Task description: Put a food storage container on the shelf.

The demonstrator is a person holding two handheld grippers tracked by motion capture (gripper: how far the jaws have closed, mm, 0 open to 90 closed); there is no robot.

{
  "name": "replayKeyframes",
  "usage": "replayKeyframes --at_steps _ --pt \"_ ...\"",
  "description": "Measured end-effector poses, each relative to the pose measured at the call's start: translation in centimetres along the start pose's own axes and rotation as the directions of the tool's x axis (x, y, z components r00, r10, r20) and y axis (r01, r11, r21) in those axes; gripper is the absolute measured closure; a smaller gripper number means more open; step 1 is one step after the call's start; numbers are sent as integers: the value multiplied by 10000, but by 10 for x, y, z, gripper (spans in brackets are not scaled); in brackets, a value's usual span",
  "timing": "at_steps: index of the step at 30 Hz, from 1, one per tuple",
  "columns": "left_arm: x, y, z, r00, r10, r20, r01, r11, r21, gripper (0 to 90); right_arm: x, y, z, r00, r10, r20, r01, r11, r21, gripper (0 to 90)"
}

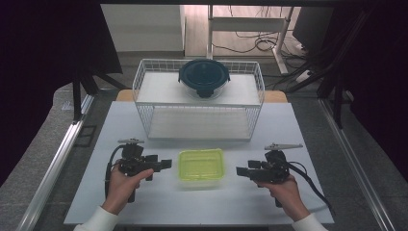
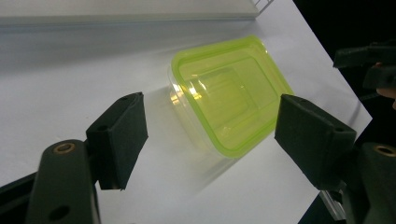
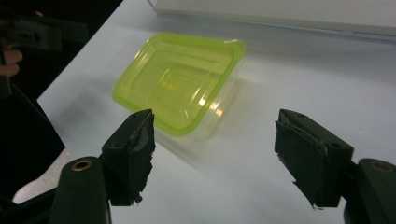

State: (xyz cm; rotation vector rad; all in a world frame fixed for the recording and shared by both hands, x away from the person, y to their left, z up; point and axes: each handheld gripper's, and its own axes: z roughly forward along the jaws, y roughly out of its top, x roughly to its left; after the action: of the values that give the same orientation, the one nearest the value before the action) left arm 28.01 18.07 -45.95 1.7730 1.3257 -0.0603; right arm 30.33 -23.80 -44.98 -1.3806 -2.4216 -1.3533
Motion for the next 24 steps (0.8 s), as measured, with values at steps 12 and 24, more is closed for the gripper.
replayKeyframes --at_steps 12,24 --pt "12 3 23 9971 -593 485 575 9976 391 252 -4 15 33 9973 673 -296 -658 9966 493 350" --pt "28 -1 51 9850 -1387 1026 1291 9871 950 302 -14 17 62 9850 1500 -855 -1419 9854 939 411"
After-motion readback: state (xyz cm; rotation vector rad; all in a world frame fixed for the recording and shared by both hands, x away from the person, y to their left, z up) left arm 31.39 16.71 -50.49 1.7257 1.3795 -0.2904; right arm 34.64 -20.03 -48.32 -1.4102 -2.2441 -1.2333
